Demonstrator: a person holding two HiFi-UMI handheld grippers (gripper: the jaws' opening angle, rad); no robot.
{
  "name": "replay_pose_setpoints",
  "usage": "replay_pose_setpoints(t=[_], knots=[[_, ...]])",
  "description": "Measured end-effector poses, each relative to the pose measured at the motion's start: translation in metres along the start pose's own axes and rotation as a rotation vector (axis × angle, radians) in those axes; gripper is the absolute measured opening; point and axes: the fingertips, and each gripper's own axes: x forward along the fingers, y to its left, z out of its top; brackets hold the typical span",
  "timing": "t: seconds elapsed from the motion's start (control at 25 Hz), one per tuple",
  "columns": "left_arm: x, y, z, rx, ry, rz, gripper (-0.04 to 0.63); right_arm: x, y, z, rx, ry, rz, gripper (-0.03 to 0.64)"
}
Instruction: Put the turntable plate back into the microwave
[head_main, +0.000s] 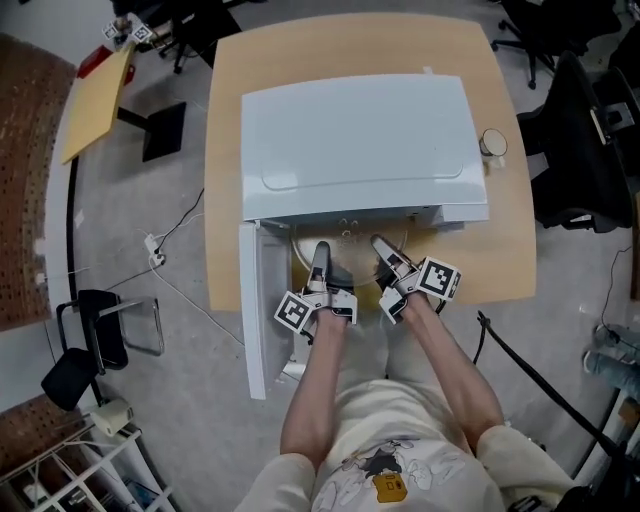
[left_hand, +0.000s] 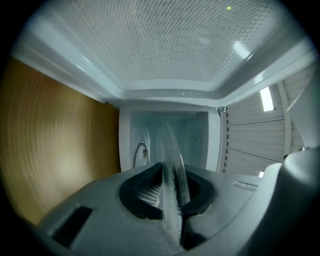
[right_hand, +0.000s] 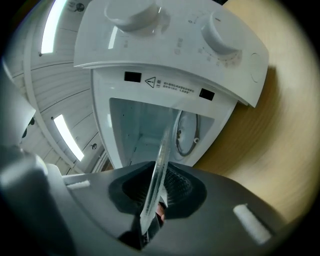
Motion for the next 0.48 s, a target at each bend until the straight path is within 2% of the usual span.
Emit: replay_pose_setpoints(t=[0.12, 0.24, 0.48], knots=[[0.016, 0.01, 0.006, 0.003, 0.001, 0.017, 0.032, 0.018, -0.001, 0.01, 0.011, -0.007, 0.04, 0.057], [0.033, 0.013, 0.012, 0.004, 0.007, 0.022, 0.032, 0.029, -0.014, 0.019, 0.003, -0.011, -0.018, 0.058], [0.06, 0.02, 0.02, -0.001, 0.022, 0.049, 0.032, 0.048, -0.025, 0.038, 0.027, -0.065, -0.042, 0.06]])
